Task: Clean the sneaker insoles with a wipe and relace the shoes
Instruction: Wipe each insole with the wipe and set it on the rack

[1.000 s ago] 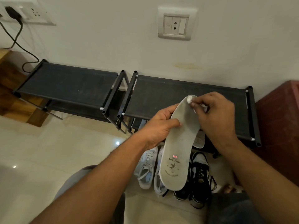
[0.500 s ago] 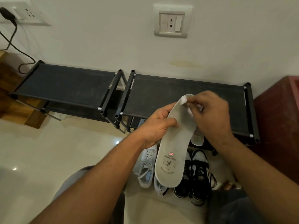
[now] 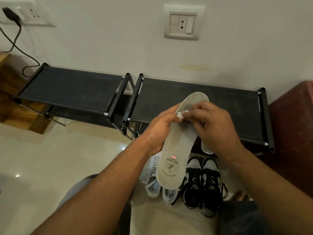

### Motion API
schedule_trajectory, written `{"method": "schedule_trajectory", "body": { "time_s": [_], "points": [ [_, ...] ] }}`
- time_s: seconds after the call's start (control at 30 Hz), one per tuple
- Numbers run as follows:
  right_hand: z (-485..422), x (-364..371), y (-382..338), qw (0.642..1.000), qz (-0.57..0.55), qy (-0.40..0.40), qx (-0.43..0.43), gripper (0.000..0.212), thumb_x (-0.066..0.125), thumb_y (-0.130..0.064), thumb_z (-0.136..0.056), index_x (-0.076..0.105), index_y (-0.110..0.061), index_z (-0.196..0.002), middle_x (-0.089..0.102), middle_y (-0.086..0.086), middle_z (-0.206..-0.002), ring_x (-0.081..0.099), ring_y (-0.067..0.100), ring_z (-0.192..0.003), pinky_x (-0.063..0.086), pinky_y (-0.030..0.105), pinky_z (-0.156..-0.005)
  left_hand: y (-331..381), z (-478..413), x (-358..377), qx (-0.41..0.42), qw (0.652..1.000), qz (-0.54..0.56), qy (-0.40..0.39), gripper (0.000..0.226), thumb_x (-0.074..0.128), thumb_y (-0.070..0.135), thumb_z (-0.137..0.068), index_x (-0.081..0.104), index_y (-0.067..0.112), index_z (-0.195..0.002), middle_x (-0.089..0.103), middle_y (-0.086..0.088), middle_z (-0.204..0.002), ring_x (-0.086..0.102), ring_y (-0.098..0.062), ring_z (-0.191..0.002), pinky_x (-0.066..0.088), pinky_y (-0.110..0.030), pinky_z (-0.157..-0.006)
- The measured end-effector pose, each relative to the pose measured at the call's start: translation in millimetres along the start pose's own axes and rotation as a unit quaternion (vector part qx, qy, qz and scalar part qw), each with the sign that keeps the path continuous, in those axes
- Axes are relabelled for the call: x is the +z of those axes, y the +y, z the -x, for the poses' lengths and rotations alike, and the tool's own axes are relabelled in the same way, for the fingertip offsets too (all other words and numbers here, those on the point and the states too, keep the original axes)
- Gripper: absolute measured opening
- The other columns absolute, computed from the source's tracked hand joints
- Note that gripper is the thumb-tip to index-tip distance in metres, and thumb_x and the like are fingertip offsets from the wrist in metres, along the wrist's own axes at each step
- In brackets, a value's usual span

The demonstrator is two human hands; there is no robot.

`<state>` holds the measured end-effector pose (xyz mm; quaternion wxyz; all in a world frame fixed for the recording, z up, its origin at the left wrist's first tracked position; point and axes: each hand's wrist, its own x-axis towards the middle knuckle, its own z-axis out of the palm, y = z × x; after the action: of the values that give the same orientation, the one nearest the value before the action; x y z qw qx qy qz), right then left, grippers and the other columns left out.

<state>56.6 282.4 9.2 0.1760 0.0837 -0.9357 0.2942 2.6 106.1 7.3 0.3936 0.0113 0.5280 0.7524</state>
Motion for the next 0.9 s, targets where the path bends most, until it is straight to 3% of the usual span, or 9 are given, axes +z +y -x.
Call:
{"method": "schedule_trajectory", "body": {
  "time_s": [0.13, 0.27, 0.37, 0.4, 0.5, 0.57, 0.73, 0.9],
  "points": [
    [-8.8, -9.1, 14.3, 0.992, 0.012, 0.072, 0.098, 0.013, 0.076, -0.015, -0.093, 0.082, -0.020, -0.105, 0.070, -0.003, -0.101, 0.064, 0.011, -0.088, 0.055, 0.029, -0.080, -0.3, -0.9, 0.5, -0.008, 0.999, 0.028, 0.016, 0.058, 0.040, 0.005, -0.096, 0.061, 0.017, -0.149, 0.070, -0.021, -0.135, 0.069, -0.033, -0.117, 0.058, -0.047, -0.099],
    [-0.2, -1.4, -2.5, 0.999, 0.010, 0.012, 0.028, 0.013, 0.077, -0.018, -0.094, 0.082, -0.020, -0.106, 0.069, -0.003, -0.099, 0.066, 0.013, -0.088, 0.056, 0.029, -0.079, -5.1, -2.8, -0.8, -0.016, 0.992, 0.067, 0.107, 0.040, 0.052, 0.010, -0.096, 0.076, 0.010, -0.128, 0.072, -0.025, -0.126, 0.069, -0.041, -0.112, 0.058, -0.054, -0.099],
    [-4.5, -5.6, 2.5, 0.997, 0.006, 0.051, 0.061, 0.013, 0.077, -0.016, -0.094, 0.082, -0.019, -0.105, 0.070, -0.003, -0.100, 0.065, 0.010, -0.088, 0.056, 0.025, -0.080, -11.2, -7.3, -0.7, -0.034, 0.987, 0.113, 0.110, 0.038, 0.053, 0.016, -0.099, 0.072, 0.006, -0.131, 0.068, -0.030, -0.133, 0.063, -0.053, -0.125, 0.049, -0.071, -0.107],
    [-6.4, -5.7, 2.4, 0.996, 0.009, 0.061, 0.071, 0.013, 0.076, -0.016, -0.094, 0.082, -0.018, -0.105, 0.070, -0.002, -0.101, 0.065, 0.011, -0.089, 0.057, 0.028, -0.081, -12.2, -9.7, -1.1, -0.036, 0.986, 0.119, 0.113, 0.039, 0.054, 0.018, -0.100, 0.070, 0.006, -0.133, 0.067, -0.030, -0.135, 0.064, -0.052, -0.125, 0.048, -0.071, -0.109],
    [-0.3, 6.6, -14.4, 0.999, 0.022, 0.013, 0.032, 0.014, 0.071, -0.021, -0.094, 0.082, -0.019, -0.104, 0.069, -0.001, -0.098, 0.067, 0.018, -0.086, 0.060, 0.040, -0.076, -10.1, -11.8, -1.5, -0.048, 0.981, 0.143, 0.120, 0.043, 0.057, 0.023, -0.101, 0.067, 0.004, -0.138, 0.065, -0.030, -0.134, 0.063, -0.042, -0.115, 0.050, -0.059, -0.108],
    [6.4, 10.8, -24.0, 0.999, 0.006, -0.034, 0.002, 0.019, 0.066, -0.026, -0.094, 0.081, -0.022, -0.105, 0.068, -0.003, -0.097, 0.067, 0.018, -0.084, 0.060, 0.039, -0.073, -10.7, -12.3, -2.5, -0.062, 0.977, 0.169, 0.114, 0.046, 0.056, 0.026, -0.102, 0.064, 0.001, -0.141, 0.061, -0.032, -0.142, 0.062, -0.040, -0.117, 0.049, -0.057, -0.110],
    [-6.2, 4.0, -6.4, 0.994, 0.016, 0.064, 0.085, 0.013, 0.073, -0.018, -0.095, 0.081, -0.020, -0.105, 0.068, -0.003, -0.098, 0.065, 0.012, -0.085, 0.058, 0.032, -0.078, -11.4, -13.7, 1.1, -0.067, 0.977, 0.177, 0.098, 0.051, 0.057, 0.032, -0.103, 0.061, 0.004, -0.146, 0.058, -0.028, -0.149, 0.061, -0.039, -0.126, 0.050, -0.054, -0.113],
    [10.7, 22.1, -38.5, 1.000, 0.010, -0.012, 0.007, 0.013, 0.072, -0.014, -0.094, 0.081, -0.017, -0.102, 0.068, -0.001, -0.095, 0.067, 0.021, -0.081, 0.061, 0.041, -0.071, -4.4, -7.1, -1.0, -0.092, 0.969, 0.210, 0.094, 0.052, 0.048, 0.039, -0.110, 0.064, 0.002, -0.142, 0.064, -0.022, -0.145, 0.065, -0.034, -0.126, 0.054, -0.045, -0.110]
  ]
}}
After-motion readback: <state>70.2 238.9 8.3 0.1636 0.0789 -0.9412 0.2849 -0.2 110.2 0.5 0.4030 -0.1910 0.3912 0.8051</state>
